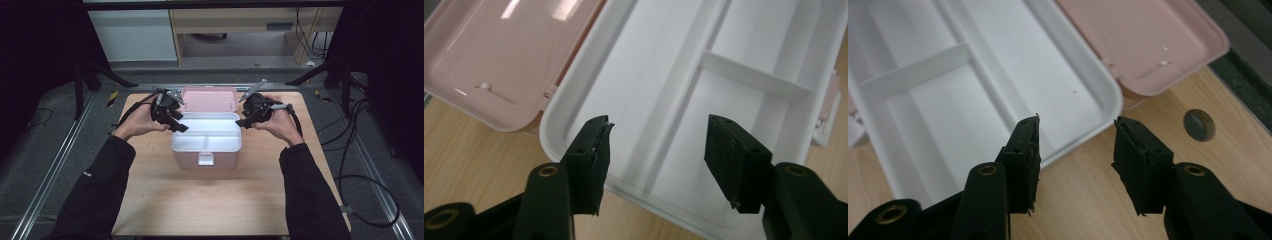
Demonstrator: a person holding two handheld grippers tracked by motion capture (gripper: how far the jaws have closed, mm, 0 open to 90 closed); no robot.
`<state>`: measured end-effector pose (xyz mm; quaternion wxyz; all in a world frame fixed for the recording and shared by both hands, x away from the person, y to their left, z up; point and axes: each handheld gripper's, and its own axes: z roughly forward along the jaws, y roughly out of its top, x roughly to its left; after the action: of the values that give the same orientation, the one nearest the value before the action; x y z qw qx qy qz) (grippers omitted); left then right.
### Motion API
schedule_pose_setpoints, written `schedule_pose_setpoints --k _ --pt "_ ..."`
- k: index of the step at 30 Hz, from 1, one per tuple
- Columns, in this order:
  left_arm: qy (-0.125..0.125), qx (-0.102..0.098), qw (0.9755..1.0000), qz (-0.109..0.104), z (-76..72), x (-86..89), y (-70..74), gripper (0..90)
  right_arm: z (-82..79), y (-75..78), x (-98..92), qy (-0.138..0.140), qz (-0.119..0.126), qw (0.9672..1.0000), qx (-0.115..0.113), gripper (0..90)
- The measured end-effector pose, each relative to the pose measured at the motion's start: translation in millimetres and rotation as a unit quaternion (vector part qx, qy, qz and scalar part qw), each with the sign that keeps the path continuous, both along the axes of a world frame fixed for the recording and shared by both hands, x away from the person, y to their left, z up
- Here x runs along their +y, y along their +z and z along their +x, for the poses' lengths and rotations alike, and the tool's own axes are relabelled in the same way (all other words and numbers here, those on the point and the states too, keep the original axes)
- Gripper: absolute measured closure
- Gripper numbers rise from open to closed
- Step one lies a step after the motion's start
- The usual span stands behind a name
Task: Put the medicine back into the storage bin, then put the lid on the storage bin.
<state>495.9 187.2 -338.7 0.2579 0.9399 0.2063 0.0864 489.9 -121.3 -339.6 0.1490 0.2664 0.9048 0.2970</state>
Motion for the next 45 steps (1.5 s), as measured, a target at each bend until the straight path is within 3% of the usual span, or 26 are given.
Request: schedule_pose_setpoints --k 3,6,9,16,20,22,26,27,30,33,35,39,43,45 --pt "0.027 -0.007 0.9995 -0.013 2.5 3.4 -3.9 37.7 2.7 3.2 -12.4 -0.055 0.036 0.9977 -0.015 47.2" --pt "0.056 -0.01 0.9982 -0.021 7.4 7.0 -9.5 36.0 4.7 2.9 -21.4 -0.102 0.062 0.9923 -0.032 44.9" --pt "0.095 -0.013 0.9951 -0.026 14.0 10.4 -12.4 32.7 8.4 0.5 -27.1 -0.133 0.079 0.987 -0.046 41.6" --pt "0.155 -0.033 0.9846 -0.074 24.3 17.7 -7.7 36.3 14.8 -5.4 -30.2 -0.161 0.09 0.9805 -0.068 38.7" --pt "0.178 -0.054 0.977 -0.104 30.8 20.9 -4.2 38.0 19.4 -6.5 -26.7 -0.166 0.101 0.9783 -0.071 37.6" --pt "0.184 -0.066 0.9746 -0.109 33.9 21.8 -4.3 37.6 23.0 -6.8 -24.3 -0.17 0.105 0.9772 -0.072 37.2" --pt "0.203 -0.081 0.9673 -0.129 42.2 23.3 -7.4 36.7 30.9 -7.4 -19.1 -0.177 0.122 0.9739 -0.073 36.7" --pt "0.209 -0.085 0.9642 -0.139 45.3 24.2 -8.9 35.9 33.7 -7.9 -18.2 -0.178 0.121 0.974 -0.071 36.6" --pt "0.218 -0.093 0.9598 -0.15 52.8 26.0 -12.8 35.8 43.5 -9.2 -15.3 -0.185 0.117 0.973 -0.074 35.9" --pt "0.22 -0.095 0.9586 -0.153 58.4 25.8 -17.0 35.7 53.8 -11.1 -13.4 -0.185 0.135 0.9707 -0.073 35.9" --pt "0.225 -0.099 0.9569 -0.155 62.0 25.4 -20.1 35.7 60.3 -14.2 -11.6 -0.185 0.131 0.9717 -0.068 35.7" --pt "0.23 -0.093 0.9559 -0.157 70.5 26.2 -29.0 35.5 71.7 -21.8 -6.4 -0.18 0.133 0.9723 -0.067 35.8" --pt "0.235 -0.079 0.9578 -0.146 80.4 25.2 -42.9 34.1 83.2 -35.7 -2.5 -0.189 0.138 0.9709 -0.054 35.8" --pt "0.241 -0.071 0.9571 -0.144 85.4 26.1 -49.1 34.1 88.6 -44.4 -1.6 -0.192 0.139 0.9705 -0.046 36.2"
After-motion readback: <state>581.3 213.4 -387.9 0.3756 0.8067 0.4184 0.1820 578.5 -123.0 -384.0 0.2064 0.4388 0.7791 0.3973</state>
